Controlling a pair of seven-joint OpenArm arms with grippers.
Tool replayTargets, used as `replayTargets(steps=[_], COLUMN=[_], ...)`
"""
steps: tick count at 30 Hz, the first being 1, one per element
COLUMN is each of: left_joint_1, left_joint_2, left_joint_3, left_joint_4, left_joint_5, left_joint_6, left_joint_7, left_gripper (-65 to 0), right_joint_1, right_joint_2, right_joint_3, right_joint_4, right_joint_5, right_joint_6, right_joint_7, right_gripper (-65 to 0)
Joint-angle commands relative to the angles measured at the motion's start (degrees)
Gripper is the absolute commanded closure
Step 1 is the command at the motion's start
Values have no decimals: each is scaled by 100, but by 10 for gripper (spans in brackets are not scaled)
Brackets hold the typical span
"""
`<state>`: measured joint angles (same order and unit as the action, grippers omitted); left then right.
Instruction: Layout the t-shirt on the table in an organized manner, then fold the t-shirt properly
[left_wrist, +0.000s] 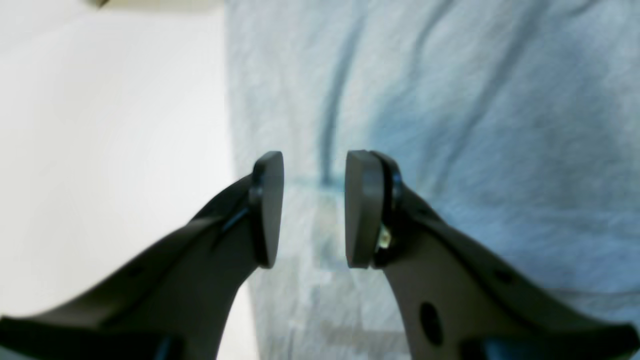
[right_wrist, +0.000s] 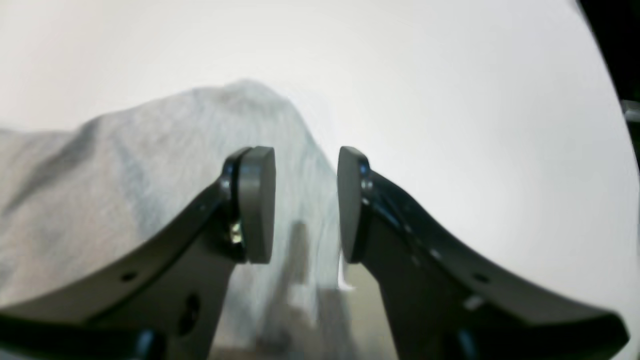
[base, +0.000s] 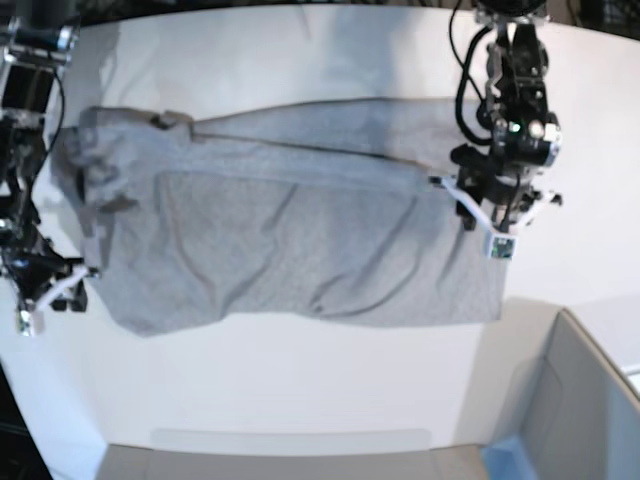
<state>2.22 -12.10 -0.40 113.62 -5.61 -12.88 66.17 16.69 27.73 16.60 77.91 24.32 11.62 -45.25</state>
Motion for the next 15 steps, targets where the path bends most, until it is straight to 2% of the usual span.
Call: replayTargets(steps=[1,5,7,11,15], left_joint_1=[-130,-209,-209,-156,-86], left_joint_2=[-34,-34,-34,-34,-17], left_joint_3=[194,898,1337,1759,1785], left_joint_4=[27,-246,-395,-562,-650], left_joint_5=[2,2,2,2,2], left_joint_6=[27,27,27,36,36], left_joint_7=[-19,121,121,104,86], left_gripper=[-218,-218,-218,-218,-218], right_joint_1=[322,1017,1342,1711,1782], right_joint_2=[36,-201,-210,-192,-192], right_joint_3=[-91,-407,-645,-1225,-1366], right_joint_4=[-85,-1255,-2099,-3092,-3663], right_joint_5=[-71,-467,-537,-528,-537], right_joint_6=[3,3,-6,-41,-436], right_joint_7=[152,583,1005,1620,2200], right_gripper=[-214,-214,-214,-214,-214])
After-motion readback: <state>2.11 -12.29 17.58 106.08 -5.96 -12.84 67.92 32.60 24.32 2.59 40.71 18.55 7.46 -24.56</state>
